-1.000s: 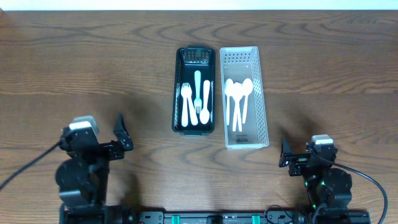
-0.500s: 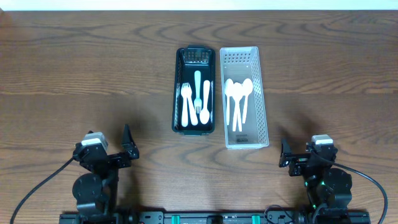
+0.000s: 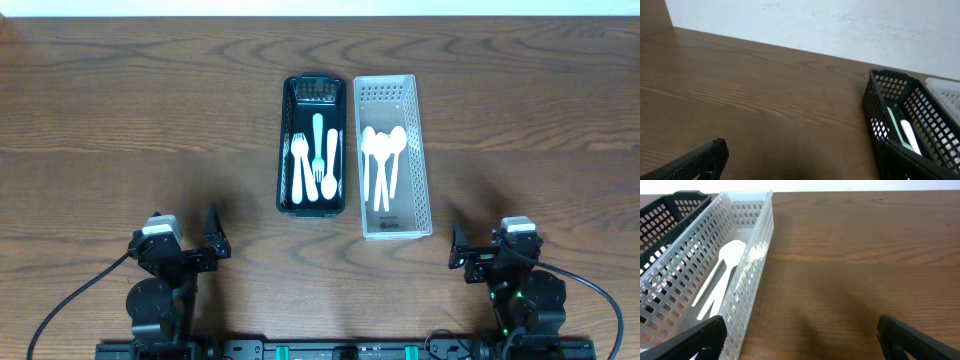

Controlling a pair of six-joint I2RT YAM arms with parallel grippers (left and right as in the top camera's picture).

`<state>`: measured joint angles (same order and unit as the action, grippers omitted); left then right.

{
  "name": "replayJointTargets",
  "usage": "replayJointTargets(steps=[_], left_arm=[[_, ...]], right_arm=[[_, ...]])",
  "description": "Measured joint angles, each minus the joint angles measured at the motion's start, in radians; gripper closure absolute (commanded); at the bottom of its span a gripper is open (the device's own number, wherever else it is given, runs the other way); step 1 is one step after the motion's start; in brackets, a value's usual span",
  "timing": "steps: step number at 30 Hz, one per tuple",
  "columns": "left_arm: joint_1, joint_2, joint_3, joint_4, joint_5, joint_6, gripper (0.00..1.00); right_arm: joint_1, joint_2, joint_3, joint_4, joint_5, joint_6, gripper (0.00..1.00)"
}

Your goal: Pack container

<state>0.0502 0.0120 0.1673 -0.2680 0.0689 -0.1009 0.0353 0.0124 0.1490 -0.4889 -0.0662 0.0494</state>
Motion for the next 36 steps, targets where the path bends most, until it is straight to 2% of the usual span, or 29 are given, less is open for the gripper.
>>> replayJointTargets(steps=[9, 16, 36], left_arm=[[0.000, -0.001, -0.035, 0.000, 0.000, 0.000, 0.02], [0.000, -0.002, -0.037, -0.091, 0.000, 0.000, 0.02], [0.000, -0.002, -0.028, -0.139, 0.003, 0.000, 0.02]], right_arm=[[0.000, 0.000, 0.000, 0.000, 0.000, 0.000, 0.01], [0.000, 0.000, 0.000, 0.000, 0.000, 0.000, 0.01], [0.000, 0.000, 0.000, 0.000, 0.000, 0.000, 0.01]])
